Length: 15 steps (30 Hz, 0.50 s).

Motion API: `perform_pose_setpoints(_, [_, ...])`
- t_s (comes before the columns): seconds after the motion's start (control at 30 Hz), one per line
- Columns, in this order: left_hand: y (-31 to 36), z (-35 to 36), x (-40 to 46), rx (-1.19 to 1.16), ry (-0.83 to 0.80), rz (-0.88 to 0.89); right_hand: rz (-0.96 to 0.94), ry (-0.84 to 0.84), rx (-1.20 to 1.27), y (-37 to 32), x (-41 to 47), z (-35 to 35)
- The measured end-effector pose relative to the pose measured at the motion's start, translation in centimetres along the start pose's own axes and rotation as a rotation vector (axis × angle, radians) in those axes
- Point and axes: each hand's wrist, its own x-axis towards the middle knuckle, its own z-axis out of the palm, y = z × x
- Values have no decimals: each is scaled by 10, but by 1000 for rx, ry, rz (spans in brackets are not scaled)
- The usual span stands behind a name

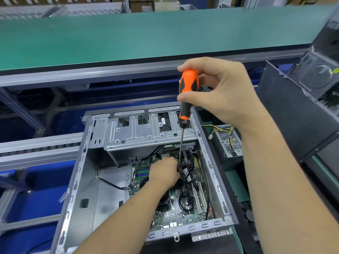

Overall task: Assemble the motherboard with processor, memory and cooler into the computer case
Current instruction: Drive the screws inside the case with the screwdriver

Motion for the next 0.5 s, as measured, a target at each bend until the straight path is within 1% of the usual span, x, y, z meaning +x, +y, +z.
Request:
perform_pose_setpoints(0.23, [-1,1,1,5,-6,8,26,9,-3,7,-3,0])
perform_pose_setpoints(0.5, [-3,4,2,-7,-10,8,-20,28,-13,7,0,-7])
